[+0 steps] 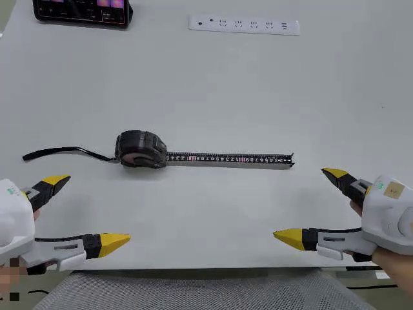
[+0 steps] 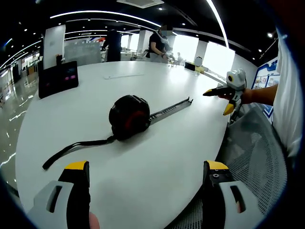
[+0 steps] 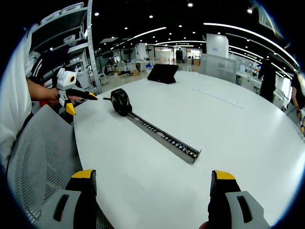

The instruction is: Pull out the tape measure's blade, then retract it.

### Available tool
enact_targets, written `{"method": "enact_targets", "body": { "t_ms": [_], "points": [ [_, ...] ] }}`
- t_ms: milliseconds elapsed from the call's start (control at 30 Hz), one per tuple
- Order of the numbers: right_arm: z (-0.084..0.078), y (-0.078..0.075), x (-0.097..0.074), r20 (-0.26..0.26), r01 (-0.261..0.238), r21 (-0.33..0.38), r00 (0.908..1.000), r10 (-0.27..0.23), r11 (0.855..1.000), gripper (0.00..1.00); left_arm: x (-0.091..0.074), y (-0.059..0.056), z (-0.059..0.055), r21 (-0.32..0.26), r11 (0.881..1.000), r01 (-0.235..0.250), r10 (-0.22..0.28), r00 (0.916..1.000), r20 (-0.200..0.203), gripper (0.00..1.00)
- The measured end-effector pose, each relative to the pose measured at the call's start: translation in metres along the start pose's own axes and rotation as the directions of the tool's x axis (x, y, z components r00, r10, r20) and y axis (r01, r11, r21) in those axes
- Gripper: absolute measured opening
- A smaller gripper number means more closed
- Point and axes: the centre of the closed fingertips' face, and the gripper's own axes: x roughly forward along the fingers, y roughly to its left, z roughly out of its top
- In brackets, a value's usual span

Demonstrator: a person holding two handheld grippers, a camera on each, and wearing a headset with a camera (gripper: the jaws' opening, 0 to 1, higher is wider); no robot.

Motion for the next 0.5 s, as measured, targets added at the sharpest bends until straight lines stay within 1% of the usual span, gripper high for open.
{"method": "enact_targets", "body": {
  "t_ms": [200,267,367,433,500],
  "points": [
    [0.001,0.000,0.000,0.004,0.002,0.000,1.0000,-0.002,1.000,0.99,0.001,0.000,0.001,0.000,1.000,0.001,-0.001,1.0000,0.002,0.97],
    [0.002,0.000,0.001,0.005,0.000,-0.001,1.0000,0.000,1.000,0.99,0.002,-0.002,0.003,-0.017,1.000,0.009,-0.009,0.9999,0.012,0.98],
    [0.002,-0.003,0.003,-0.002,-0.008,-0.006,1.0000,0.008,1.000,0.99,0.006,0.000,0.002,-0.005,1.000,0.005,-0.005,1.0000,0.000,0.98],
    [0.005,-0.007,0.003,-0.003,-0.009,-0.017,1.0000,0.009,1.000,0.99,0.010,0.001,0.006,-0.023,1.000,0.006,-0.006,1.0000,0.006,0.98],
    [0.009,-0.010,0.003,0.002,-0.010,-0.019,0.9999,0.010,1.000,0.99,0.013,0.002,0.010,-0.025,1.000,0.003,-0.002,1.0000,0.009,0.98]
  ]
}}
